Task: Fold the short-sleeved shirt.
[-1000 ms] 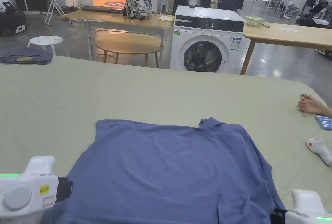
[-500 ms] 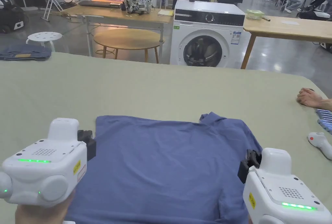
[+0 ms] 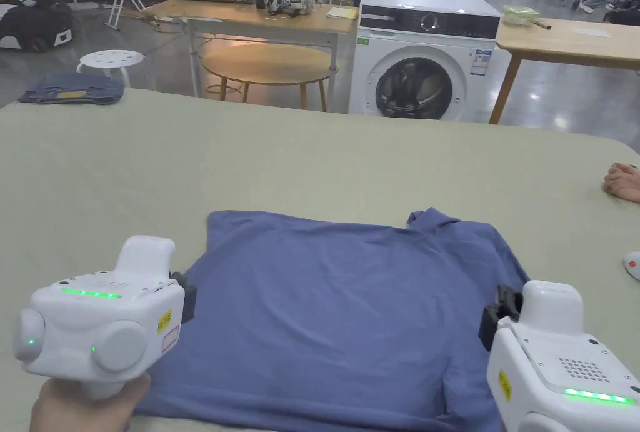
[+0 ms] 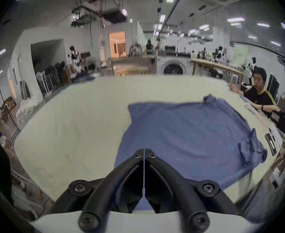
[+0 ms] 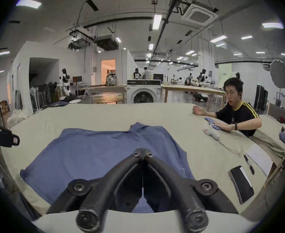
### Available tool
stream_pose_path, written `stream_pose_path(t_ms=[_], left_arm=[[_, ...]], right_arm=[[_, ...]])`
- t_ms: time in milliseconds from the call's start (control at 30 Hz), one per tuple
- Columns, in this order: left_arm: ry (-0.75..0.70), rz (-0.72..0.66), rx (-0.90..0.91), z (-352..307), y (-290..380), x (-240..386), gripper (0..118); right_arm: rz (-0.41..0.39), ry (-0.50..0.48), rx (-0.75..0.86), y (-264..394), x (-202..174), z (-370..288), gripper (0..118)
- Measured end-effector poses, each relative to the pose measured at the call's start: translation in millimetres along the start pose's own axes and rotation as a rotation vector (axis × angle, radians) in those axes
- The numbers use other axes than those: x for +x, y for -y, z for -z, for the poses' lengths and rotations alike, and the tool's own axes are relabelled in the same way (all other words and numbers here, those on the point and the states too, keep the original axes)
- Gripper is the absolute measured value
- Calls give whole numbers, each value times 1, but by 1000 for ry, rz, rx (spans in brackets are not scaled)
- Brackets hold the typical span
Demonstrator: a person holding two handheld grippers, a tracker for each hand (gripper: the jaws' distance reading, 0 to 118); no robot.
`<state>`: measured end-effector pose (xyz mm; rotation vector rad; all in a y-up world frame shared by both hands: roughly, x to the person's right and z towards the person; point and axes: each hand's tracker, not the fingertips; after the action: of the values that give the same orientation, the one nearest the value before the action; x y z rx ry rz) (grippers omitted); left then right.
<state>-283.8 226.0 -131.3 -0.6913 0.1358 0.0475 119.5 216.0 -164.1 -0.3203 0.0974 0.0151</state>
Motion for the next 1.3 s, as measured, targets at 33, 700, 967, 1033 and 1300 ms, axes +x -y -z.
stream_pose_path(t_ms=[33, 700, 967, 1033, 1300], left_arm=[[-2, -8, -54, 3, 3, -7, 0], [-39, -167, -506, 76, 58, -67, 48], [-4, -99, -490, 70, 57, -59, 2], [-3, -76, -489, 69, 58, -56, 1], [-31, -31, -483, 71, 59, -46, 1]], right_arm=[[3, 2, -15, 3, 2, 1, 0], [-17, 2, -179, 28, 7, 16, 0], [-18, 11, -217, 30, 19, 13, 0], [-20, 20, -256, 27, 27, 13, 0], [-88, 57, -504, 19, 67, 14, 41]])
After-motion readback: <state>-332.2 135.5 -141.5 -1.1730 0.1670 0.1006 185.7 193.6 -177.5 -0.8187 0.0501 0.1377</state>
